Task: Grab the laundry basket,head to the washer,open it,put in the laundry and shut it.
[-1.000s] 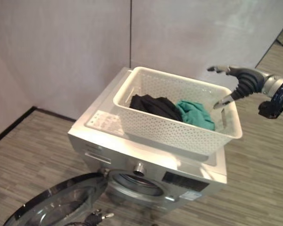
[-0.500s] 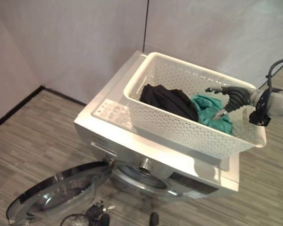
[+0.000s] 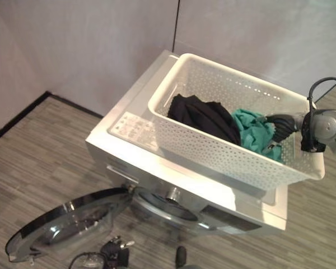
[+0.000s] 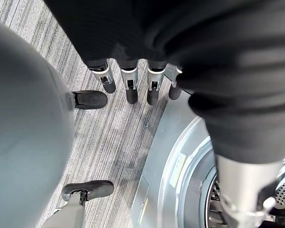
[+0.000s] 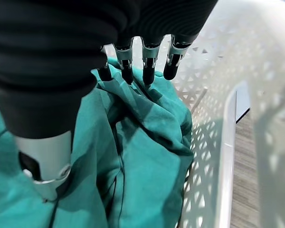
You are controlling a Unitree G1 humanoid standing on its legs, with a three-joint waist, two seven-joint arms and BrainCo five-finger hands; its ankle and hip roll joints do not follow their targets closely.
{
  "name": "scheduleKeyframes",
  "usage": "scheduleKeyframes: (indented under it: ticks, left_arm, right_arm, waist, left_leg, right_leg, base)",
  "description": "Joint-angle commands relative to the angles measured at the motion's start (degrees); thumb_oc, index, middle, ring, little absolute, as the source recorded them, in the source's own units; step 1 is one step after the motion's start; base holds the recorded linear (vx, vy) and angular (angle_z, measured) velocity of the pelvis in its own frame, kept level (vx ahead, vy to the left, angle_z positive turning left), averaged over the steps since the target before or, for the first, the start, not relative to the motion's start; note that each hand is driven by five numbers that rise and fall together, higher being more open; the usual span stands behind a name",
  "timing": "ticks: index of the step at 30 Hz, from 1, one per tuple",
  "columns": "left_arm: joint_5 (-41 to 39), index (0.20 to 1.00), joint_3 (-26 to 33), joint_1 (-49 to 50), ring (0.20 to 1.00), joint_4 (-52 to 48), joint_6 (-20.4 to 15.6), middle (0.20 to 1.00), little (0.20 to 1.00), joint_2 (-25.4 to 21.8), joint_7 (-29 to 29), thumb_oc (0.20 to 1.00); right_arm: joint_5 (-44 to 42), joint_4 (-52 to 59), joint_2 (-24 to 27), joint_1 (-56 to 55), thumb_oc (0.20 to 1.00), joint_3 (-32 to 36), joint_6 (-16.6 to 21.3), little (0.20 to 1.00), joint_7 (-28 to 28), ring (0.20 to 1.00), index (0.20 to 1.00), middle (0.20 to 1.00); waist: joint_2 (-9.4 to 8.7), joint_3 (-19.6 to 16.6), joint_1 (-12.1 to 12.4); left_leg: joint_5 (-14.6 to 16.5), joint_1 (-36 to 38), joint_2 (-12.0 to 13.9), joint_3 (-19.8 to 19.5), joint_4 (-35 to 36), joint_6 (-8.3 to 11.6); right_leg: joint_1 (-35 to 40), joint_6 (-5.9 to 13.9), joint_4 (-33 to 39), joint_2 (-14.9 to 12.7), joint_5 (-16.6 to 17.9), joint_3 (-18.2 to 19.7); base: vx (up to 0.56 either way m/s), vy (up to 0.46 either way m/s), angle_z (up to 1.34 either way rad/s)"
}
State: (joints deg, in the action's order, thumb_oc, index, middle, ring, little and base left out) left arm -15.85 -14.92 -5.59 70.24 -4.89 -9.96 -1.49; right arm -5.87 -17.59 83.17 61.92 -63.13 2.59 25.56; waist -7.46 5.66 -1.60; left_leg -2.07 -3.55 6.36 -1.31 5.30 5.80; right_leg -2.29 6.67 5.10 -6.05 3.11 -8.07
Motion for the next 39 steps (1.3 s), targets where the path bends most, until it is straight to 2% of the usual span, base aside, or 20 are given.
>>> scheduleKeyframes:
  ticks: [1, 4, 13, 14, 19, 21, 23, 26, 39]
  left_arm:
    - [-1.2, 1.0, -3.5, -1.2, 1.0, 0.9, -1.0, 1.0, 1.0, 0.5, -1.4, 1.0]
    - [-2.1, 1.0, -4.4, -1.7, 1.0, -0.4, -1.4, 1.0, 1.0, 0.7, -1.0, 1.0]
    - [-2.6, 1.0, -5.6, -2.1, 1.0, -1.2, -1.6, 1.0, 1.0, 1.0, -0.7, 1.0]
    - [-2.3, 1.0, -5.9, -2.2, 1.0, -0.9, -1.6, 1.0, 1.0, 1.1, -0.6, 1.0]
    - [-2.1, 1.0, -6.0, -2.0, 1.0, -0.1, -1.2, 1.0, 1.0, 1.4, -0.5, 1.0]
    - [-2.1, 1.0, -5.8, -2.0, 1.0, 0.2, -1.2, 1.0, 1.0, 1.8, -0.2, 1.0]
    - [-2.0, 1.0, -5.8, -1.9, 1.0, 0.3, -1.3, 1.0, 1.0, 1.7, -0.1, 1.0]
    - [-1.4, 1.0, -5.1, -1.8, 1.0, 0.8, -1.6, 1.0, 1.0, 1.7, 0.5, 1.0]
    - [1.7, 1.0, -5.0, -0.7, 1.0, 1.4, -2.5, 1.0, 1.0, 1.6, 0.6, 1.0]
  right_arm:
    - [1.2, -0.8, 1.1, 5.1, 1.0, -2.6, 0.2, 1.0, 0.6, 1.0, 1.0, 1.0]
    - [2.4, -0.9, -0.6, 1.6, 1.0, -0.8, -0.2, 1.0, 1.0, 1.0, 1.0, 1.0]
    - [3.7, -2.1, -3.1, -2.7, 1.0, 3.7, -0.4, 1.0, 0.0, 1.0, 1.0, 1.0]
    - [3.4, -3.0, -3.7, -4.0, 0.2, 5.4, -0.6, 0.2, -0.2, 0.2, 0.2, 0.2]
    - [3.4, -5.9, -5.2, -5.4, 0.2, 8.9, -1.0, 0.2, -2.2, 0.2, 0.2, 0.2]
    - [1.6, -7.0, -6.2, -6.9, 0.2, 13.4, -0.8, 0.2, -4.6, 0.2, 0.2, 0.2]
    - [0.9, -7.1, -6.4, -7.3, 0.2, 15.0, -0.7, 0.2, -5.4, 0.2, 0.2, 0.2]
    - [-2.6, -7.6, -7.4, -9.7, 0.2, 22.6, -0.3, 0.2, -9.4, 0.2, 0.2, 0.2]
    - [-17.5, -0.2, -6.4, -14.5, 0.2, 40.2, 4.3, 0.2, -15.4, 0.2, 0.2, 0.2]
  waist:
    - [-2.28, 1.9, 2.3]
    - [-1.83, 3.1, 2.5]
    - [-0.96, 3.7, 2.5]
    - [-0.65, 3.5, 2.4]
    - [-0.31, 2.7, 2.1]
    - [-0.01, 2.2, 1.8]
    - [-0.03, 2.0, 1.8]
    - [0.18, 1.1, 1.5]
    - [1.09, -1.8, 0.9]
  left_leg:
    - [0.8, 1.3, 3.3, 0.9, -0.3, 2.53]
    - [0.4, 0.3, 3.5, 0.9, -0.3, 2.69]
    - [0.2, -0.1, 3.5, 0.9, -0.3, 2.67]
    - [0.3, 0.0, 3.4, 1.0, -0.3, 2.65]
    - [0.7, 0.6, 3.4, 1.0, -0.3, 2.49]
    - [0.9, 1.1, 3.3, 1.3, -0.3, 2.37]
    - [1.0, 1.3, 3.2, 1.4, -0.3, 2.35]
    - [1.5, 2.3, 2.9, 1.5, -0.3, 2.14]
    - [3.1, 4.9, 2.0, 2.2, -0.3, 1.45]
  right_leg:
    - [-0.1, 2.21, -3.9, -3.2, -3.2, -2.0]
    - [-0.8, 2.17, -3.5, -3.0, -2.8, -2.1]
    - [-1.0, 2.04, -3.0, -2.9, -2.6, -2.0]
    - [-0.8, 2.0, -3.0, -2.9, -2.7, -2.1]
    - [-0.2, 1.99, -2.8, -2.9, -2.7, -2.1]
    - [0.2, 2.02, -2.8, -3.0, -2.7, -1.9]
    - [0.4, 2.04, -2.8, -3.0, -2.8, -1.9]
    - [1.0, 2.11, -2.8, -3.2, -2.9, -1.7]
    - [2.9, 2.47, -3.5, -3.9, -3.6, -1.0]
  base:
    - [-0.03, -0.014, 0.0]
    - [-0.05, -0.02, 0.0]
    - [0.0, 0.0, 0.0]
    - [0.0, 0.0, 0.0]
    - [0.0, 0.0, 0.0]
    - [0.0, 0.0, 0.0]
    - [0.0, 0.0, 0.0]
    - [0.0, 0.0, 0.0]
    - [0.0, 0.001, -0.01]
